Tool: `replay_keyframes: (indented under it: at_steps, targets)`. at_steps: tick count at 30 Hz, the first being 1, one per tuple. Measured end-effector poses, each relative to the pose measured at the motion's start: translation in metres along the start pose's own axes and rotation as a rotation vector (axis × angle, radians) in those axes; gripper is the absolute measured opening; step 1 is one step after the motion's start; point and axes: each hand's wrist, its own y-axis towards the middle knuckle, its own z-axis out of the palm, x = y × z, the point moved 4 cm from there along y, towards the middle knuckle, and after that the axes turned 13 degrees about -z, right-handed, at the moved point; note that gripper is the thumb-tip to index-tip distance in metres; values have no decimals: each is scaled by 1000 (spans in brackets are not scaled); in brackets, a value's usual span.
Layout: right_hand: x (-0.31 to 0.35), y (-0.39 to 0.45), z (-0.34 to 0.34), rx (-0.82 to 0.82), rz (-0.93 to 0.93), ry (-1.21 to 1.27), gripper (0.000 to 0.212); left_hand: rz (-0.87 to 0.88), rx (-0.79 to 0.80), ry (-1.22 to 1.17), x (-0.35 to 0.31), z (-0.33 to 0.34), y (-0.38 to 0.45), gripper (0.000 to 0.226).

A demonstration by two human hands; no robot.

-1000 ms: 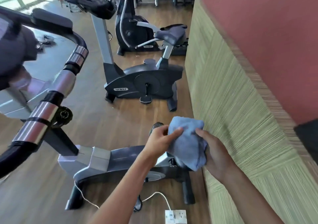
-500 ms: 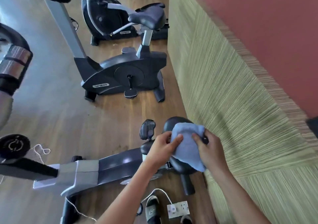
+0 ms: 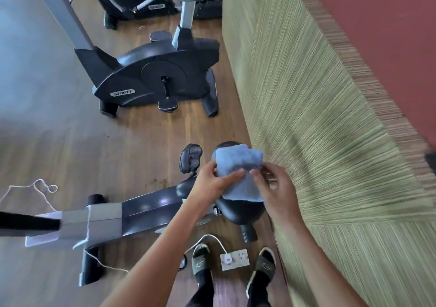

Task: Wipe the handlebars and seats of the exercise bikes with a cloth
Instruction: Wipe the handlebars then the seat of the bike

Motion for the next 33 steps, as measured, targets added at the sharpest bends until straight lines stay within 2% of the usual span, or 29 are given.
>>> replay_keyframes:
  at_steps: [4, 6, 9, 11, 13, 16, 17, 18, 20, 22, 24, 25, 26, 28, 29, 31, 33]
  targets:
    - [3, 7, 5, 6, 14, 114, 13, -37, 123, -137, 9, 13, 2, 69]
    - [9, 9, 3, 37, -30, 161, 12, -92, 213, -251, 10, 17, 3, 76]
    - [18, 9, -3, 55, -52, 254, 12, -161, 236, -336, 8, 18, 4, 85]
    - [18, 10, -5, 34, -35, 314, 12, -169, 250, -358, 5, 20, 4, 79]
    - [11, 14, -6, 0, -3, 268, 11, -123, 278, -347, 2, 26, 3, 60]
    - [-4, 20, -5, -87, 154, 182, 18, -125, 261, -365, 3, 34, 4, 53]
    - [-7, 20, -5, -104, 167, 130, 22, -142, 243, -351, 5, 37, 6, 51]
    - [-7, 20, -7, -125, 96, 6, 29, -165, 205, -316, 8, 40, 10, 48]
    - [-3, 19, -9, -133, -189, -273, 42, -203, 107, -215, 13, 43, 19, 39]
    - [-7, 17, -3, -2, -401, -407, 43, -218, 67, -150, 13, 46, 32, 39]
    - [-25, 16, 5, 125, -421, -446, 46, -226, 53, -77, 14, 50, 51, 46]
    - [-39, 17, 9, 156, -391, -463, 48, -219, 6, 44, 15, 50, 63, 50]
    - [-56, 16, 13, 180, -353, -485, 49, -211, -99, 283, 18, 48, 75, 53]
    - [-86, 15, 20, 234, -297, -541, 49, -164, -404, 793, 21, 39, 89, 56]
    - [-96, 14, 23, 259, -294, -571, 48, -112, -493, 862, 21, 34, 89, 62]
    - [-102, 13, 25, 258, -307, -589, 49, -22, -552, 703, 25, 21, 88, 63]
    - [-94, 15, 28, 214, -366, -632, 51, 46, -575, 595, 29, 7, 89, 47]
